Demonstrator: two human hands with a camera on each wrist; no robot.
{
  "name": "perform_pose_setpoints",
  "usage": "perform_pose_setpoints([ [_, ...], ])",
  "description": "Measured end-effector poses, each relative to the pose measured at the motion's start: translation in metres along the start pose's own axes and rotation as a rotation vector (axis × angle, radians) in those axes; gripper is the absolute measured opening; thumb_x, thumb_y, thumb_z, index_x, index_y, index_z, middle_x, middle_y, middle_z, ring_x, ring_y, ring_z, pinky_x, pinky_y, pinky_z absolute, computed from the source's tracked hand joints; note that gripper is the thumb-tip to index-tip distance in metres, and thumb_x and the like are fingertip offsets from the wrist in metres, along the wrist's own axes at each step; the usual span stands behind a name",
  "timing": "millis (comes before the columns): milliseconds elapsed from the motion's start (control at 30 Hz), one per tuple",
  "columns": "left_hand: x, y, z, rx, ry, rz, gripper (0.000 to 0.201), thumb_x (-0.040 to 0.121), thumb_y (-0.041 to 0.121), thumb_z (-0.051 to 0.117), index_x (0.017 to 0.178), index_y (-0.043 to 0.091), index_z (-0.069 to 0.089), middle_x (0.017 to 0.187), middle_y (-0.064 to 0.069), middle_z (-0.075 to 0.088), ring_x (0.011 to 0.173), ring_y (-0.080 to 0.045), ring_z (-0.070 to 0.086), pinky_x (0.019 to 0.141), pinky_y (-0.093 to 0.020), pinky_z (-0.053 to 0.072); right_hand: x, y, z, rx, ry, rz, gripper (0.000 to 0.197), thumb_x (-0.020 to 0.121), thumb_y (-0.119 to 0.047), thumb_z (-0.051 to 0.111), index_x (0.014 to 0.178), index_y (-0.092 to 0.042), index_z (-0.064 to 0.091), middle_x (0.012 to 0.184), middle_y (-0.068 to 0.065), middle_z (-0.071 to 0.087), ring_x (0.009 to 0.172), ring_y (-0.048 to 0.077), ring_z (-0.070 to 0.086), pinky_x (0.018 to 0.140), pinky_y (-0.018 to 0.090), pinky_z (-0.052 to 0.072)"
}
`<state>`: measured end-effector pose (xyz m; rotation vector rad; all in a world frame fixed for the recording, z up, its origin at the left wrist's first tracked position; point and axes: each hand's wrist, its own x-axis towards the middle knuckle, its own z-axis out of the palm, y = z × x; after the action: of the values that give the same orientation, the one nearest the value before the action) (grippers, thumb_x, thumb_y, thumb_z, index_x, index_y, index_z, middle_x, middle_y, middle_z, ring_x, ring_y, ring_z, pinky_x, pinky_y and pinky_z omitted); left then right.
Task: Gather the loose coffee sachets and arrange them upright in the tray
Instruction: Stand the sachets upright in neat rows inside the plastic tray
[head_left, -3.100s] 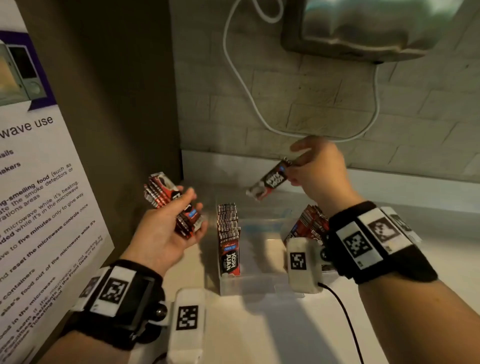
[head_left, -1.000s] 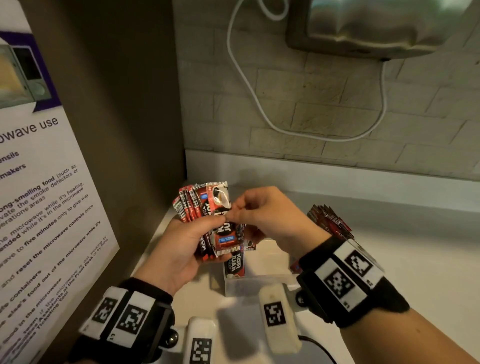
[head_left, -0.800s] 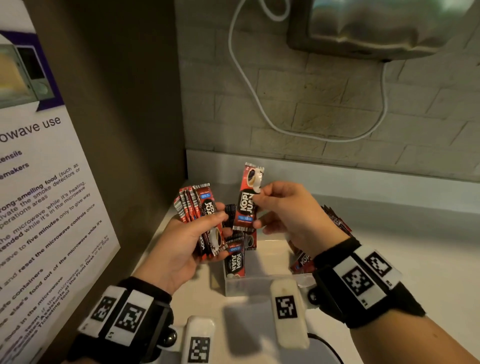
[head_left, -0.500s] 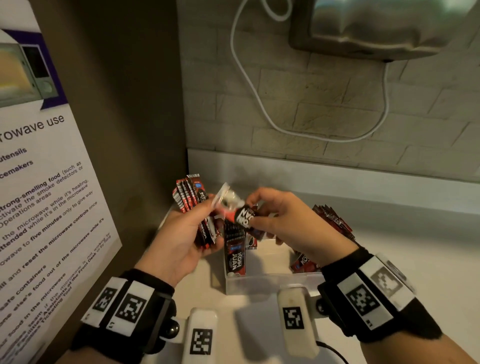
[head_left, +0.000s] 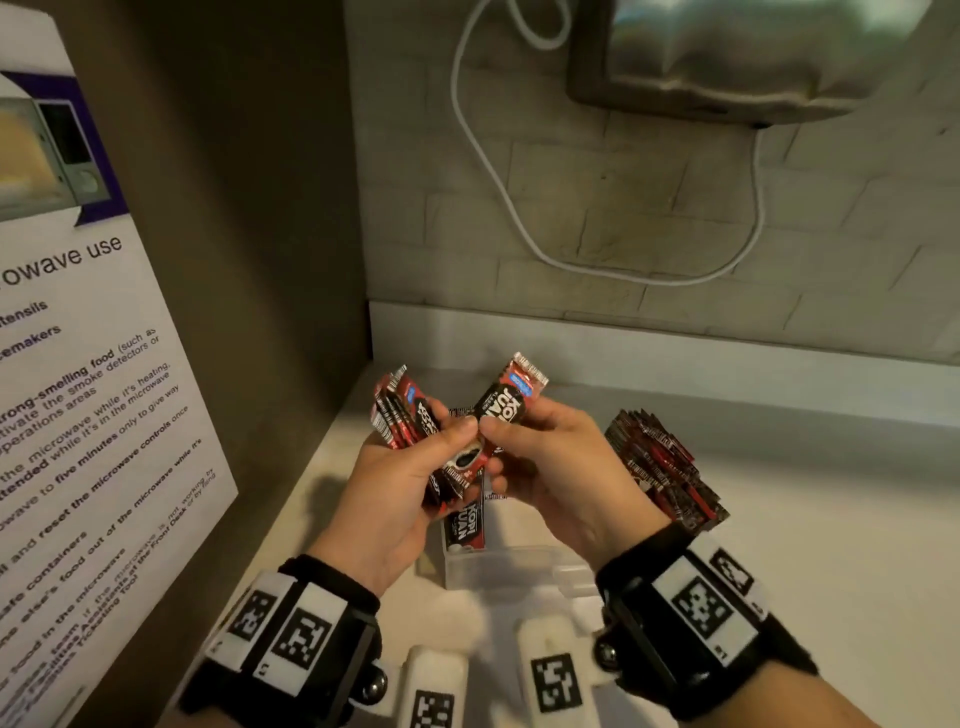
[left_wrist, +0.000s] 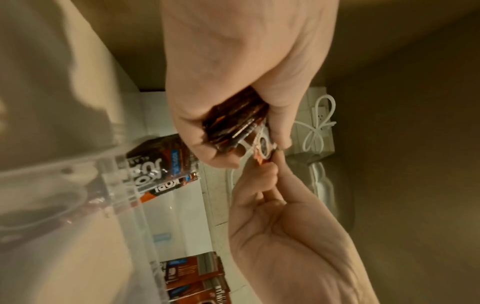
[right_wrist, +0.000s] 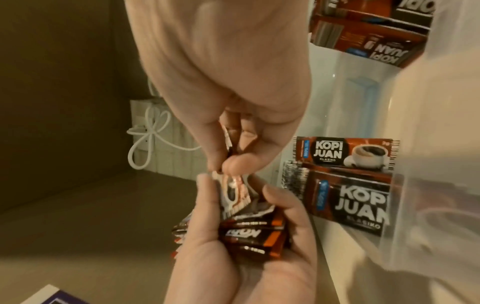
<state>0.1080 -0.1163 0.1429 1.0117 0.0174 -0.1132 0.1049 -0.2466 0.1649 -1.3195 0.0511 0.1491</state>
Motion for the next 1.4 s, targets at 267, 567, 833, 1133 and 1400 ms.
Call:
perform_pose_setpoints([
  [267,0.005,0.004,-0.027,0.005,0.273,0.020,0.017,0.080,0.028,0.072,0.092,0.021,0.063,0.086,0.004,0.065,0.081,-0.011,0.061,0.063,-0.031,0.052,0.027,0.010,-0.031,-0.204,0.356,0.069,0.024,0.092,0.012,0.044,0.097,-0.007,0.059,0.090,0.015,0.067,0.071,0.025,0.067,0.064,0.035,0.060],
  [567,0.007,-0.016,-0.037,0.188,0.303,-0.209,0.010,0.084,0.015,0.068,0.092,0.020,0.064,0.104,-0.012,0.066,0.100,-0.029,0.062,0.094,-0.054,0.049,0.060,0.049,-0.032,-0.549,0.282,0.274,0.024,0.088,-0.001,0.058,0.071,-0.016,0.051,0.084,0.009,0.061,0.082,0.025,0.065,0.082,0.041,0.058],
  [833,0.004,-0.016,-0.033,0.165,0.231,-0.287,0.019,0.087,0.013,0.065,0.106,0.011,0.065,0.099,-0.016,0.073,0.093,-0.033,0.068,0.086,-0.055,0.053,0.083,0.071,-0.028,-0.651,0.513,0.169,0.018,0.076,0.001,0.067,0.074,-0.014,0.058,0.088,0.013,0.069,0.084,0.030,0.068,0.078,0.045,0.058],
  [1133,0.003,-0.016,-0.033,0.169,0.233,-0.294,0.020,0.088,0.014,0.065,0.108,0.012,0.065,0.100,-0.015,0.072,0.095,-0.033,0.067,0.086,-0.053,0.053,0.084,0.073,-0.028,-0.721,0.579,0.159,0.014,0.078,-0.014,0.075,0.082,-0.010,0.062,0.090,0.012,0.070,0.082,0.027,0.068,0.072,0.037,0.058],
  [1400,0.003,-0.015,-0.033,0.159,0.251,-0.303,0.022,0.087,0.014,0.066,0.109,0.012,0.064,0.101,-0.015,0.072,0.094,-0.033,0.068,0.081,-0.051,0.055,0.082,0.069,-0.025,-0.734,0.530,0.191,0.026,0.074,-0.023,0.081,0.084,-0.012,0.060,0.092,0.011,0.069,0.084,0.027,0.069,0.078,0.042,0.058],
])
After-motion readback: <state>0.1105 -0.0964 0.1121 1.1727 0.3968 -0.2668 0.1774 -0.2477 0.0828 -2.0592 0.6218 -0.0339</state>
